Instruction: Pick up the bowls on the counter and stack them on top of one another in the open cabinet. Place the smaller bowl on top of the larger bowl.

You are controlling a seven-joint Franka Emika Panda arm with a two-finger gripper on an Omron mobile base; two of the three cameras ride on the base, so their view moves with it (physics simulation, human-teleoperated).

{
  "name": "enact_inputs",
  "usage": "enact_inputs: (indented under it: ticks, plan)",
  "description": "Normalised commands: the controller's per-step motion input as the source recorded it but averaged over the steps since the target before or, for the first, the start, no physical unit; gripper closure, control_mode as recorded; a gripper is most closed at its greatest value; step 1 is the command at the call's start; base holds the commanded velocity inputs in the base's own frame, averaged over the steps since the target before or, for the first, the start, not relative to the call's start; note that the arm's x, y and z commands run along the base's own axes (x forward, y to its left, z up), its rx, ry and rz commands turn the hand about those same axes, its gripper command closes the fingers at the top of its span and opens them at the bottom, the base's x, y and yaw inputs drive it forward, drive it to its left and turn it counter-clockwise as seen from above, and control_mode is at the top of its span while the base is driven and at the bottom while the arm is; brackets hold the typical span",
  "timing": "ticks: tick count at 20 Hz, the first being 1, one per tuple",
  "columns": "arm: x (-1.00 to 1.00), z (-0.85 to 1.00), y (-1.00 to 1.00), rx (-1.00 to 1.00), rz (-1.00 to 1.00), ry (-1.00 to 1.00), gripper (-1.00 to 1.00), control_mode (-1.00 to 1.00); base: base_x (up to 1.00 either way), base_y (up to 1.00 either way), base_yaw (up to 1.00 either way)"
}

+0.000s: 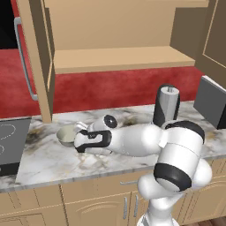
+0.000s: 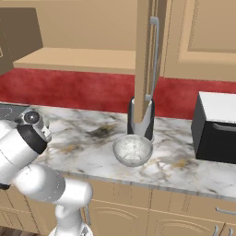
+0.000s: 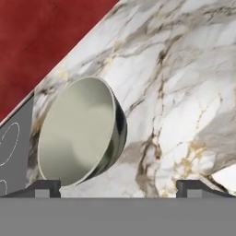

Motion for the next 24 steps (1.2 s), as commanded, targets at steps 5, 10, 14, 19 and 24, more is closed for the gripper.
enact_inputs:
  ticks: [5, 10, 14, 19, 24]
  plan:
    - [0.29, -0.21, 0.18, 0.01, -0.02, 0.00, -1.00, -1.00, 0.00, 0.00, 0.00]
    - [0.28, -0.21, 0.18, 0.01, -0.02, 0.00, -1.00, -1.00, 0.00, 0.00, 0.00]
    - [0.27, -0.23, 0.17, 0.01, -0.02, 0.00, -1.00, -1.00, 0.00, 0.00, 0.00]
    - [0.27, -0.23, 0.20, 0.01, -0.02, 0.00, 1.00, -1.00, 0.00, 0.00, 0.00]
    - [0.12, -0.05, 0.11, 0.00, -0.02, 0.00, 1.00, -1.00, 0.00, 0.00, 0.00]
